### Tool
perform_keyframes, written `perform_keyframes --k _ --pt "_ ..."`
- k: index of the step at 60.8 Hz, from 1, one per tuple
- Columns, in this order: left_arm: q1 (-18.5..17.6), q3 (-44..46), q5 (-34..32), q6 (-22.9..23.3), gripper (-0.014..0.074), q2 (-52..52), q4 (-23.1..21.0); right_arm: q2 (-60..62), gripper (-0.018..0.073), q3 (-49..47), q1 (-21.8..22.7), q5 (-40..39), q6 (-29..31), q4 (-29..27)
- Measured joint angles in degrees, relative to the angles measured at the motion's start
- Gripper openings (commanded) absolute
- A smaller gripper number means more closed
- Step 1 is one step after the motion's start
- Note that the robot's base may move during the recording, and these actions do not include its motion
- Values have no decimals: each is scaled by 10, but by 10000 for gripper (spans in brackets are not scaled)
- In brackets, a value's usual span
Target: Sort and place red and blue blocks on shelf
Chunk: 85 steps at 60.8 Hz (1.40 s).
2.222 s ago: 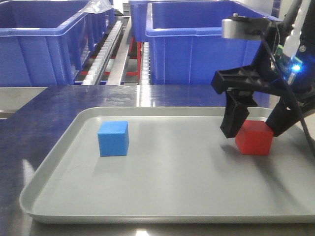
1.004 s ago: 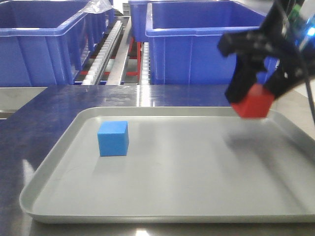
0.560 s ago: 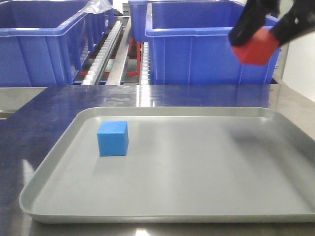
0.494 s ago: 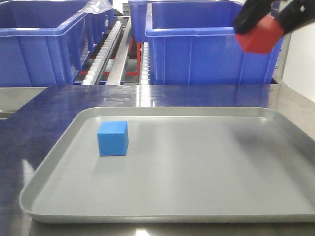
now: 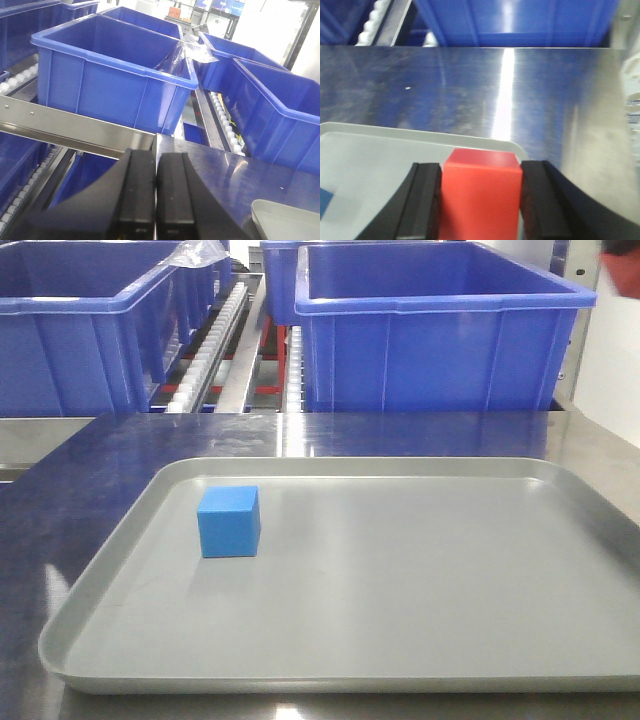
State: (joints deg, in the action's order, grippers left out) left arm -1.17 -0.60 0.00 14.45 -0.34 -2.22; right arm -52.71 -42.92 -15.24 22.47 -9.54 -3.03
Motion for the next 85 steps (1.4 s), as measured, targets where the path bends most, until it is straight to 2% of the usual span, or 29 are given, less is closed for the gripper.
perform_keyframes --k 24,33,50,85 --pt "0 0 0 0 148 0 0 181 67 137 95 -5 0 0" --pt "0 0 0 0 148 0 0 245 67 179 118 -5 0 1" --pt "0 0 0 0 148 0 0 313 67 223 123 -5 0 1" --pt "0 0 0 0 148 0 0 315 67 226 123 -20 0 1"
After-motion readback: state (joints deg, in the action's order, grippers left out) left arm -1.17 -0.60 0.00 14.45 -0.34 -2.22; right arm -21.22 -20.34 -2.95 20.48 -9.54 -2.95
